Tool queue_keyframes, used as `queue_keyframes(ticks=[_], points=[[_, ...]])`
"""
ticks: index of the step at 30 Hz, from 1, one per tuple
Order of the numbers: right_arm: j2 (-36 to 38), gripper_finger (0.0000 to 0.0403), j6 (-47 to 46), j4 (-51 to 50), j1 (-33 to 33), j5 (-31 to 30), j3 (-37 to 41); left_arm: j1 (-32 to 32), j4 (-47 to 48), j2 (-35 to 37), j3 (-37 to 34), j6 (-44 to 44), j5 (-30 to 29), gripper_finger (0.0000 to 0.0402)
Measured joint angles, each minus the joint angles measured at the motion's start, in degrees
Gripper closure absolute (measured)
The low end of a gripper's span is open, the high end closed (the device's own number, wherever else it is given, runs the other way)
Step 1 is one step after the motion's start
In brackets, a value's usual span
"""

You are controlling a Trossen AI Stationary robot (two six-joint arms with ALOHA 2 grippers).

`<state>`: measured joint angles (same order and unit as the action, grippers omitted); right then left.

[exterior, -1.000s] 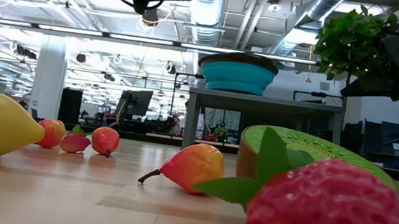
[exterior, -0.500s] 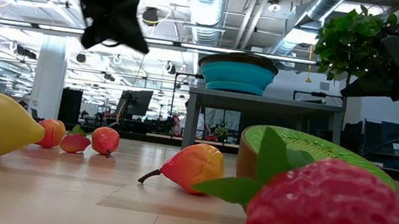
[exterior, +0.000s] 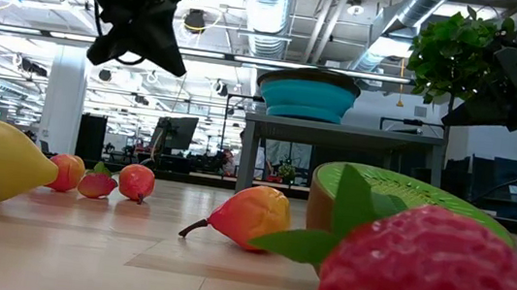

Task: Pick & Place Fruit
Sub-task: Put the yellow pear into the strainer bowl

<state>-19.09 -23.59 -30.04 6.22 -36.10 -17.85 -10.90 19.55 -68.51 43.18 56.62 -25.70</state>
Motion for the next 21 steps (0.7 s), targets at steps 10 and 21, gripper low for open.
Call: queue_keyframes(ticks=[10,21], points=[[-0.01,0.0403,0.04,-0.13,-0.02,-0.37,0.0,-0.07,12.51,-2.93,0.0,8.81,5.16,0.04],[-0.02,0.0403,0.05,-0.42,-0.02,-0.39,0.0,2.03,25.16,-2.2,-1.93,15.8,10.48,0.0398]])
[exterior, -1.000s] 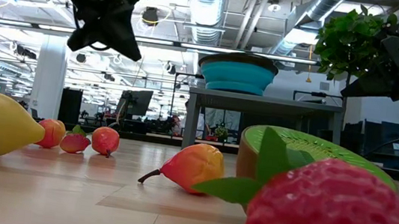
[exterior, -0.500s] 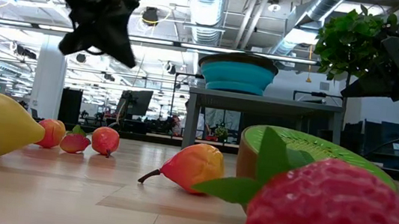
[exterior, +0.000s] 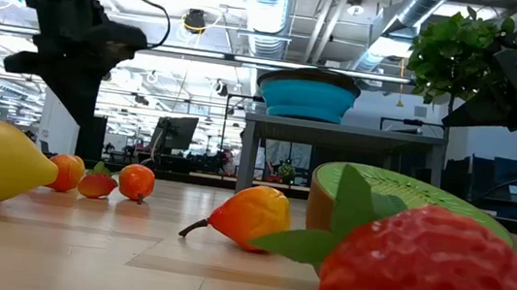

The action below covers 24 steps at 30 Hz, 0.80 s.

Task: Pick & Place Fruit
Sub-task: Put the yellow pear into the strainer bowl

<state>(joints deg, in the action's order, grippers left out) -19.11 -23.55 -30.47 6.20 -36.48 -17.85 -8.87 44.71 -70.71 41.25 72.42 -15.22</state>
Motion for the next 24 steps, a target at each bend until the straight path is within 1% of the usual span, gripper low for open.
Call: queue_keyframes(ticks=[4,7,11,19,22,24], points=[[0.01,0.0403,-0.01,-0.01,0.0,-0.01,0.0,-0.03,-0.02,0.0,-1.27,-0.01,0.27,0.0393],[0.0,0.0403,0.0,-0.04,0.0,-0.01,0.0,0.27,0.06,0.0,-2.03,0.75,0.5,0.0369],[0.02,0.0403,0.08,-0.04,0.0,-0.01,0.0,0.27,-0.07,0.0,-2.13,1.49,0.39,0.031],[-0.01,0.0403,0.08,-0.04,0.0,-0.01,0.0,0.27,-0.21,0.0,-2.15,2.03,0.24,0.0168],[0.01,0.0403,0.08,-0.04,0.0,-0.01,0.0,0.27,-0.47,0.0,-2.15,2.02,0.24,0.0126],[0.01,0.0403,0.07,-0.04,0.0,-0.01,0.0,0.27,-0.7,0.0,-2.15,1.32,0.24,0.0104]])
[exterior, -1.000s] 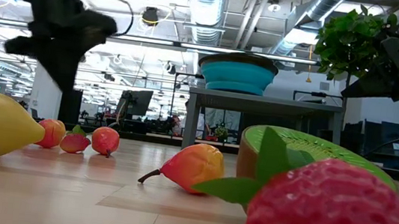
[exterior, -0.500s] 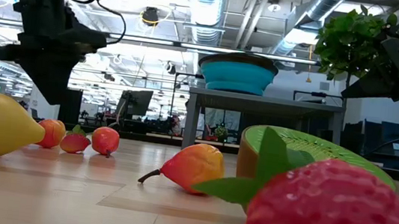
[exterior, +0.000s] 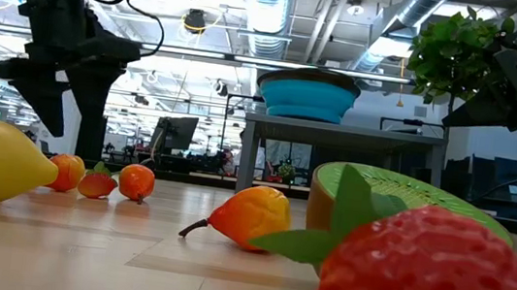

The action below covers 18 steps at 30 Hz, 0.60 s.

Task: Pick & Place Fruit
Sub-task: Put the yellow pear into the strainer bowl

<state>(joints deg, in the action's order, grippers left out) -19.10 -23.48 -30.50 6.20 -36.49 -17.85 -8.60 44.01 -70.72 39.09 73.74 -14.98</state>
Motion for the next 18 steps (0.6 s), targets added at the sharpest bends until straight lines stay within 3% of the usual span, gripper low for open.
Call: queue_keyframes(ticks=[7,18], points=[[-0.01,0.0403,-0.02,0.0,0.0,0.0,0.0,0.0,-0.46,0.0,0.0,-3.06,-1.62,0.0072],[-0.02,0.0403,-0.05,0.0,0.0,-0.02,0.0,0.0,-1.75,-1.48,0.0,-3.15,-1.68,0.0093]])
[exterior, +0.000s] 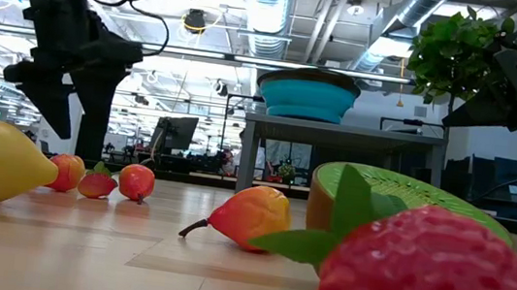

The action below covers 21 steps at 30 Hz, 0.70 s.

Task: Pick & Place Fruit
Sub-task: Put the yellow pear into the strainer bowl

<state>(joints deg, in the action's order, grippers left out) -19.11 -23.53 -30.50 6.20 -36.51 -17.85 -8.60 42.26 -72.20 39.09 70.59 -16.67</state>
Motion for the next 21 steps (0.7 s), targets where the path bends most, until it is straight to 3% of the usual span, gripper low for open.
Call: queue_keyframes(ticks=[13,21], points=[[0.02,0.0403,-0.06,-0.13,0.02,0.0,0.0,-0.04,-11.22,-3.7,-7.02,0.03,0.45,0.0097],[0.0,0.0403,-0.05,-0.13,0.02,0.01,-0.02,-0.08,-13.19,-3.47,-9.81,0.29,0.15,0.0097]])
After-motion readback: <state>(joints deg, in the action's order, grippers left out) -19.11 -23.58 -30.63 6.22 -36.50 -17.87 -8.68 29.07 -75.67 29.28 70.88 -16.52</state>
